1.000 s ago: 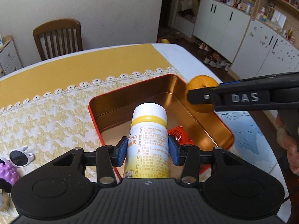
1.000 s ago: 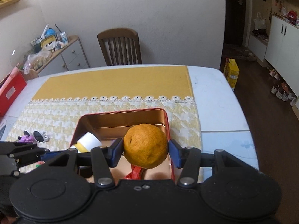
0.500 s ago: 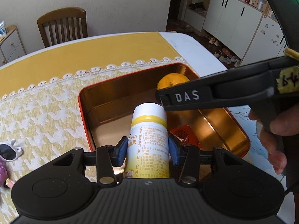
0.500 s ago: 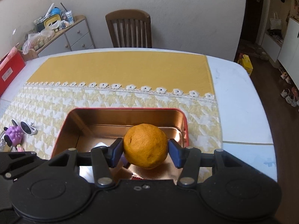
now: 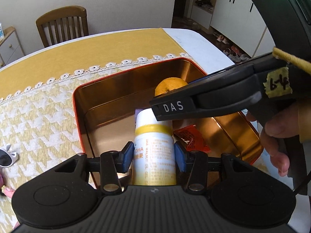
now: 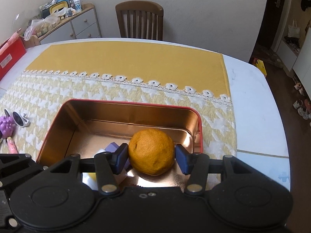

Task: Organize rigid objects
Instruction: 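Carry bottle and orange into the red tin and open both tools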

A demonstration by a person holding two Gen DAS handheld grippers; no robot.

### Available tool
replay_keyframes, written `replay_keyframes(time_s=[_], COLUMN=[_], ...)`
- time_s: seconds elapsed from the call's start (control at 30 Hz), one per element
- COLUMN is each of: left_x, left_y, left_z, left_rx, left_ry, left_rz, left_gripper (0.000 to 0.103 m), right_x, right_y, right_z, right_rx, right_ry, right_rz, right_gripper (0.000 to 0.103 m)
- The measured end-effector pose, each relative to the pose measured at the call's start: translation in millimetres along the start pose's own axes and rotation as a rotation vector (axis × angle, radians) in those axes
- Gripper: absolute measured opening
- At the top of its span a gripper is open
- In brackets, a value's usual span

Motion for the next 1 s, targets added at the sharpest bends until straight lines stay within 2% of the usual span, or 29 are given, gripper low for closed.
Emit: replay_keyframes(time_s=[0.3,0.57,0.63,0.73,1.0], left_x=[-2,-4,-5,-4,-7], left_y=[0,-14,-18,-26,-53], left_z=[5,4,4,2,-4], left_rx=[0.003,0.030,0.039,0.055,0.108], left_ry=[-0.027,-0.031,-0.030,-0.023,-0.014], left_rz=[-0.007,-0.018,-0.020,-0.023,-0.046], left_gripper=[0.044,0.046,0.049,0.049,0.049], right_x=[3,6,6,5,1], right_y=[-5,-27,-32,-40,-64], right_z=[-1,5,5,4,0], right_rx=[-0.008,0.051,0.058,0.072,0.107], right_ry=[0.020,0.045,0.049,0.064,0.057], right_rz=[0.009,0.033,0.033,0.038,0.043], right_gripper=[0.054,0.053,0.054,0.058,0.060])
Point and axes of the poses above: each gripper's, at about its wrist camera, not at the fingertips, and y roughly the way its jaws point, x to its right, z to its top, the point moved 1 cm from there along y, roughly the way its jaws point, and after that the axes turned 11 degrees about -y, right-handed, at the moved point
